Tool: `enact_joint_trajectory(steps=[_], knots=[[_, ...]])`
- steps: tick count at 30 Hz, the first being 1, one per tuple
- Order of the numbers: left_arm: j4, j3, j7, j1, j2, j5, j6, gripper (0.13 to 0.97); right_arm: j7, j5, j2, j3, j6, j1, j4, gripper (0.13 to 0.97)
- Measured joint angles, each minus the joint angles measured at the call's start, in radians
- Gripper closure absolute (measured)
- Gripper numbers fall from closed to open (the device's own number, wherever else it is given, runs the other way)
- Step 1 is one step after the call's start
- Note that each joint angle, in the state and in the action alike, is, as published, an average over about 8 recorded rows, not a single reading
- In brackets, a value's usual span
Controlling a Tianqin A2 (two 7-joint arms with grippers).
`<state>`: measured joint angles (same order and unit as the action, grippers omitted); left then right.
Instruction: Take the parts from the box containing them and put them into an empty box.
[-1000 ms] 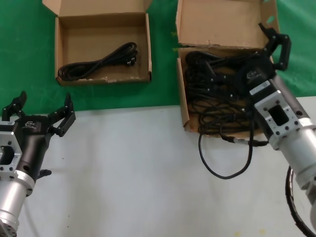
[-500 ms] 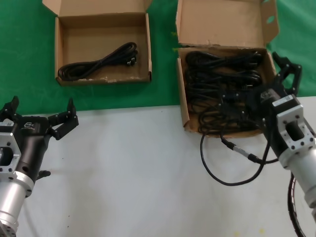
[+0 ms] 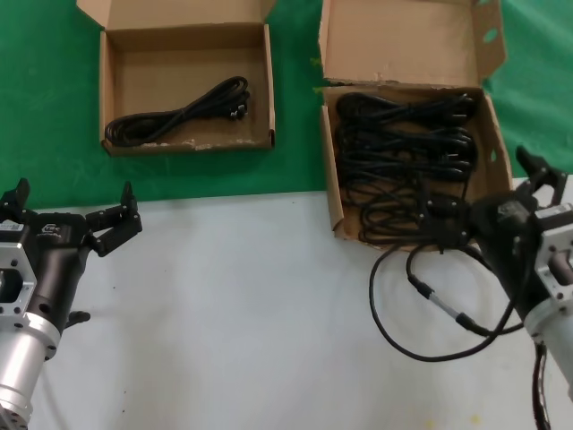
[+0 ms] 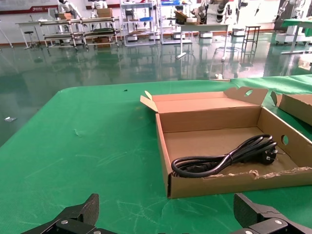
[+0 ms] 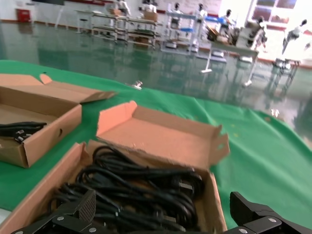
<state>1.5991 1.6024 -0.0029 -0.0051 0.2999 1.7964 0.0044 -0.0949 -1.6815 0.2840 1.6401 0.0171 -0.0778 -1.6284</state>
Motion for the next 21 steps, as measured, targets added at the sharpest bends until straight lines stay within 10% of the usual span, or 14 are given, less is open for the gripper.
enact_joint_trajectory(steps=[21], knots=[[0.001,-0.002,0.002,0.004,0.000,0.003,-0.004,0.132,0.079,-0.098,0.013,-0.033,-0.014,0.065,0.024,0.129]])
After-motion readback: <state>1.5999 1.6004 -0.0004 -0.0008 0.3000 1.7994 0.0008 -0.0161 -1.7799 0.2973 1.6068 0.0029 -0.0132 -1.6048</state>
